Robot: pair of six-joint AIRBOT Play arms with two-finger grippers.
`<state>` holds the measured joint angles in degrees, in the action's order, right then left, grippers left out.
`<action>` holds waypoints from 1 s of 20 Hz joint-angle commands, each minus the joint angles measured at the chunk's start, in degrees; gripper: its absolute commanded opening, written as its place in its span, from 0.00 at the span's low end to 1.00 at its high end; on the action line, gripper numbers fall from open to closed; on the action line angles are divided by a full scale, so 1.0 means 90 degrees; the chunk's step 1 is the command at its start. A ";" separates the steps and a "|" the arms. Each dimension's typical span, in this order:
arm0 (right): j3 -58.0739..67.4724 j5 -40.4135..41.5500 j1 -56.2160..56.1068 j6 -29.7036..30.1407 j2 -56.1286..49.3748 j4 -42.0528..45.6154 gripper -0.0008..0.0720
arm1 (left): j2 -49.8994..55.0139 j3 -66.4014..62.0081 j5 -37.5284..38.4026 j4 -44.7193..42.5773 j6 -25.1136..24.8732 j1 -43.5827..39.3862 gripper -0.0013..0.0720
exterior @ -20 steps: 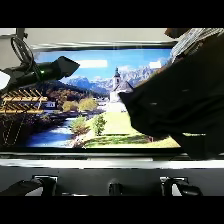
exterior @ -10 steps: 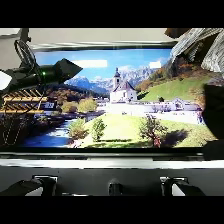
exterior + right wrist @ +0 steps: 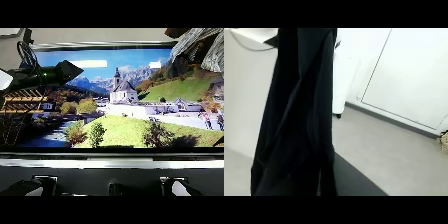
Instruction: Fold the clothes and pants, and hang the long-sleeved shirts on hangers.
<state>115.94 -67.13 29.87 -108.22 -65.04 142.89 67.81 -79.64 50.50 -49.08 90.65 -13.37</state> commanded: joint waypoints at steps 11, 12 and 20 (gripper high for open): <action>0.0017 0.0981 0.1428 -0.0741 -0.0209 -0.0376 0.04 | 0.0005 -0.0002 0.0175 -0.0384 0.0170 0.0007 0.63; 0.0017 0.0811 0.1428 -0.0736 -0.0214 -0.0408 0.04 | 0.0005 -0.0002 0.0175 -0.0384 0.0170 0.0007 0.63; 0.0017 0.0017 0.1428 -0.0714 0.0425 -0.0639 0.61 | -0.0066 -0.0005 0.0175 -0.0384 0.0170 0.0015 0.65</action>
<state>116.07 -65.36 42.70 -114.76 -63.88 137.08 67.61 -79.64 52.12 -52.47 92.14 -13.32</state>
